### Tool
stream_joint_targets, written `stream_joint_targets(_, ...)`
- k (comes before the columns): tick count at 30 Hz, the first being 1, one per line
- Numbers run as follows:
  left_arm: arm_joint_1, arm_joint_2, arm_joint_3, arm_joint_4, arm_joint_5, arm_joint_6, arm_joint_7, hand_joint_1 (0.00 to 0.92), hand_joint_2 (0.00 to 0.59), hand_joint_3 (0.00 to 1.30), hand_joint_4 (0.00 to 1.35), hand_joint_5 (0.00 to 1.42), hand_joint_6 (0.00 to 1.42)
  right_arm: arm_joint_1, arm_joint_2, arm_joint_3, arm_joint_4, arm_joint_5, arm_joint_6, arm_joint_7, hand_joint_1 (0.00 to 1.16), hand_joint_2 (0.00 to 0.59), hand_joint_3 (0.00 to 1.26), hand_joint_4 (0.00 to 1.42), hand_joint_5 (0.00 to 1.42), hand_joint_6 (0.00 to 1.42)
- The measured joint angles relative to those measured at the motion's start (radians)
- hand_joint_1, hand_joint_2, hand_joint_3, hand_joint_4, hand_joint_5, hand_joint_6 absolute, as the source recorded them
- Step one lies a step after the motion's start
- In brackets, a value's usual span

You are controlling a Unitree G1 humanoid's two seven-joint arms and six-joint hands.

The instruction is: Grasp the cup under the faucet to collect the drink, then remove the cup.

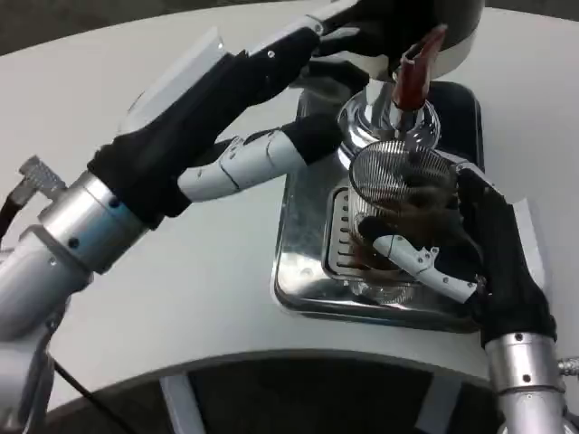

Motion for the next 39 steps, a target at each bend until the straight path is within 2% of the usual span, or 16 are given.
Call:
stream_joint_targets(11,0.155,0.005,0.019,-0.099,-0.008,0.03,0.013,0.0,0.105,0.17,0.22,0.31,0.35,0.009,0.001,-0.008,-0.007,0.0,-0.002,-0.006,0.78,0.265,0.54,0.62,0.7,0.73)
stream_joint_targets(19,0.231,0.005,0.021,-0.122,-0.007,0.033,0.02,0.0,0.105,0.17,0.23,0.32,0.35,0.035,-0.002,-0.013,-0.027,-0.001,-0.01,-0.006,0.8,0.246,0.58,0.67,0.78,0.85)
stream_joint_targets(39,0.309,0.005,0.023,-0.139,0.014,0.033,0.051,0.0,0.11,0.18,0.23,0.32,0.36,0.138,-0.035,-0.052,-0.125,0.0,-0.017,0.011,0.81,0.234,0.65,0.72,0.88,0.97)
